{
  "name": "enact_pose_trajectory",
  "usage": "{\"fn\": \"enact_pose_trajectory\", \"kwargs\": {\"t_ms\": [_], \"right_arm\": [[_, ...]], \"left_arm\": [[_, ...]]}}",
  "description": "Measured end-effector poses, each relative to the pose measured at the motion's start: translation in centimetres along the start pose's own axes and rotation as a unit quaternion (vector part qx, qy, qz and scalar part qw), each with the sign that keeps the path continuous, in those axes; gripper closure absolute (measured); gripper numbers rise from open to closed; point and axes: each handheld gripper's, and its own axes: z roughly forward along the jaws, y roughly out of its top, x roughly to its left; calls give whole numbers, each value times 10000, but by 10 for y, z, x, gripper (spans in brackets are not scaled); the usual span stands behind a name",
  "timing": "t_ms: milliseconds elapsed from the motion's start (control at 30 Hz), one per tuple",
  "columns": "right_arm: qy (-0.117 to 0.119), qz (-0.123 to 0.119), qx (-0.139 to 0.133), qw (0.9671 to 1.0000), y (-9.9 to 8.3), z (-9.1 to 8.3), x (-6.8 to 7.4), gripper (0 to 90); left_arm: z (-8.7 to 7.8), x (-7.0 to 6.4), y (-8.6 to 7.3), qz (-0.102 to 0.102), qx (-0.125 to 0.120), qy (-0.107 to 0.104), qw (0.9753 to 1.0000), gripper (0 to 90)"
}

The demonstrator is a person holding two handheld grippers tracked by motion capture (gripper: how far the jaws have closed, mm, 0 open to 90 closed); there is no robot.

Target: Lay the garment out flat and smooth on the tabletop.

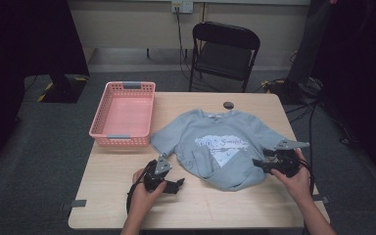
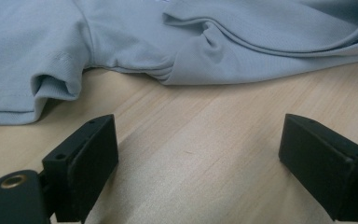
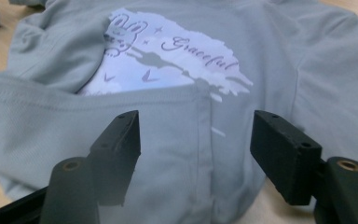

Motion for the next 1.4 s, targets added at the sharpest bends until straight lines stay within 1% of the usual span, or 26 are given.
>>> {"fn": "enact_pose_trajectory", "kwargs": {"t_ms": [100, 167, 267, 300, 433, 467, 500, 600, 767, 867, 900, 933, 967, 1033, 1067, 1100, 1133, 1167, 1233, 1333, 1400], "right_arm": [[-19, 52, 17, 10000, 7, 9, -2, 333], [-59, -6, 103, 9999, 11, 17, -3, 345], [-37, 88, 132, 9999, 15, 26, -5, 347], [-53, 82, 139, 9999, 17, 28, -5, 354], [-127, 59, 211, 9997, 19, 39, -7, 398], [-164, 50, 221, 9996, 20, 42, -7, 430], [-143, 53, 260, 9995, 20, 45, -8, 472], [-155, 59, 363, 9992, 20, 56, -10, 489], [-157, 177, 425, 9988, 19, 70, -11, 512], [-264, 111, 533, 9982, 19, 76, -10, 552], [-245, 94, 509, 9984, 18, 77, -10, 562], [-236, 115, 481, 9985, 18, 78, -10, 592], [-237, 140, 466, 9985, 18, 78, -10, 643], [-149, 70, 462, 9988, 19, 79, -9, 713], [-139, 84, 476, 9987, 19, 80, -9, 739], [-99, 214, 493, 9985, 20, 80, -9, 779], [-45, 269, 484, 9985, 20, 80, -8, 802], [-53, 218, 484, 9986, 20, 80, -8, 830], [-27, 226, 476, 9986, 20, 79, -7, 856], [130, 330, 421, 9985, 21, 77, -8, 864], [213, 390, 303, 9986, 23, 74, -9, 866]], "left_arm": [[0, 0, 0, -3, -3, -6, 10000, 108], [0, 0, 0, 0, -1, -8, 10000, 108], [0, 0, 0, 3, -2, -14, 10000, 107], [0, 0, 0, 5, -3, -20, 10000, 107], [0, -1, 0, 22, 2, -35, 10000, 107], [0, -1, 0, 21, 2, -36, 10000, 107], [0, -1, 0, 23, 3, -35, 10000, 107], [0, -1, 0, 22, 3, -35, 10000, 107], [0, -1, 0, 24, 1, -36, 10000, 107], [0, -1, 0, 24, 4, -38, 10000, 107], [0, -1, 0, 23, 0, -36, 10000, 107], [0, -1, 0, 25, -1, -36, 10000, 107], [0, -1, 0, 27, 0, -38, 10000, 107], [0, -1, 0, 34, 1, -43, 10000, 107], [0, -1, 0, 33, 0, -43, 10000, 107], [0, -1, 0, 32, 0, -43, 10000, 107], [0, -1, 0, 30, 0, -44, 10000, 107], [0, -1, 0, 31, 0, -44, 10000, 107], [0, -1, 0, 30, 0, -43, 10000, 107], [0, -1, 0, 32, 1, -43, 10000, 107], [0, -1, 0, 30, 1, -44, 10000, 107]]}}
